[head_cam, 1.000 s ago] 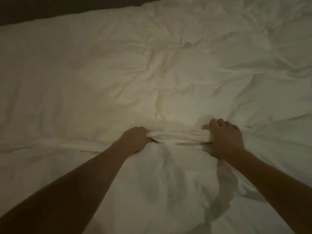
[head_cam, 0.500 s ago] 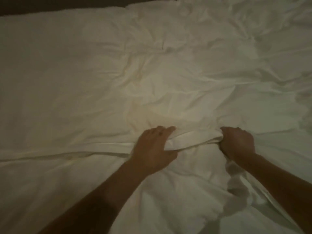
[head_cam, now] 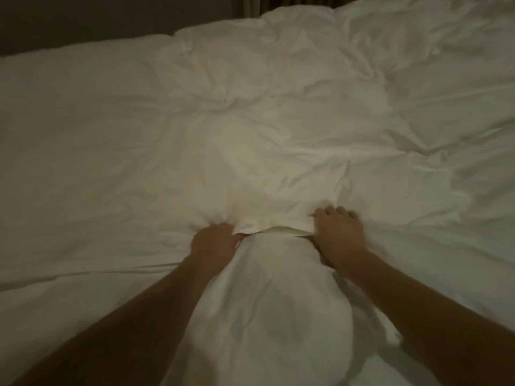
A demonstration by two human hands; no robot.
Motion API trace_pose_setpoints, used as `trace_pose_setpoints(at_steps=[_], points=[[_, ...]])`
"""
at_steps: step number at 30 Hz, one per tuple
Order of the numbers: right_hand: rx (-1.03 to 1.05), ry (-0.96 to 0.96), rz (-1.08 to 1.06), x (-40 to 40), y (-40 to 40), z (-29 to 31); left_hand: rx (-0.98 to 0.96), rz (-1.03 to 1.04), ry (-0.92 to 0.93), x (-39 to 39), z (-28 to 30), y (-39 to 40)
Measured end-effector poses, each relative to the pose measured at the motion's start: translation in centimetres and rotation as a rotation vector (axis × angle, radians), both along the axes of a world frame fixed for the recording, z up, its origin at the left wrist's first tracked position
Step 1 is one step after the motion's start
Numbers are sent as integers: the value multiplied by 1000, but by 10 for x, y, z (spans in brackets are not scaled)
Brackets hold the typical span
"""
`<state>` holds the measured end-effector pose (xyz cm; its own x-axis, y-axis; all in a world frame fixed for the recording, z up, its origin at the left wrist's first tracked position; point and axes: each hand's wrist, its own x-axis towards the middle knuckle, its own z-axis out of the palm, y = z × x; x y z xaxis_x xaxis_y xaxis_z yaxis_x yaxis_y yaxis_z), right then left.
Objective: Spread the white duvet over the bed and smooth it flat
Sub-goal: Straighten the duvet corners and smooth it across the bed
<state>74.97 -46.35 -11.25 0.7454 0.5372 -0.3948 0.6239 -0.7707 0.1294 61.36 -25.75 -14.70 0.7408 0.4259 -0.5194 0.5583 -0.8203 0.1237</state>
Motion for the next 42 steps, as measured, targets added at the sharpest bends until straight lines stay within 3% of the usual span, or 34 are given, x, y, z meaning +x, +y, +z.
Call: trace_pose_setpoints(at_steps=[3,6,10,11,14,17,19,23,26,31,34,36,38,42], points=[[58,-39,60,-12,-29,13,-10,73,-12,0,-10,1],[-55,-64,6,-10,-68,47,-60,34,-18,1,-4,5],[-92,-70,-66,22,-75,106,-547,-110,-476,35,56,-40],[-90,-44,-70,33,-70,117,-584,-170,-553,47,74,-56],[-61,62,-83,65,-60,133,-453,-205,-706,80,98,-84],[66,-41,-67,92,-60,106,-108,-250,-553,99,69,-81],[42,-54,-42,92,-61,71,37,-251,-443,103,46,-69],[30,-121,78,104,-92,45,225,-402,-656,120,27,-49],[-61,-142,-5,157,-122,77,201,-398,-616,146,49,-49],[111,-353,25,238,-149,131,253,-176,-463,162,60,-37],[-183,-284,27,257,-159,112,276,-66,-290,172,52,-44],[-234,-264,122,265,-147,94,93,80,-305,194,49,-69],[-109,-320,201,269,-130,85,-198,135,-492,223,56,-105],[11,-297,213,275,-140,76,-287,-149,-499,274,61,-170]])
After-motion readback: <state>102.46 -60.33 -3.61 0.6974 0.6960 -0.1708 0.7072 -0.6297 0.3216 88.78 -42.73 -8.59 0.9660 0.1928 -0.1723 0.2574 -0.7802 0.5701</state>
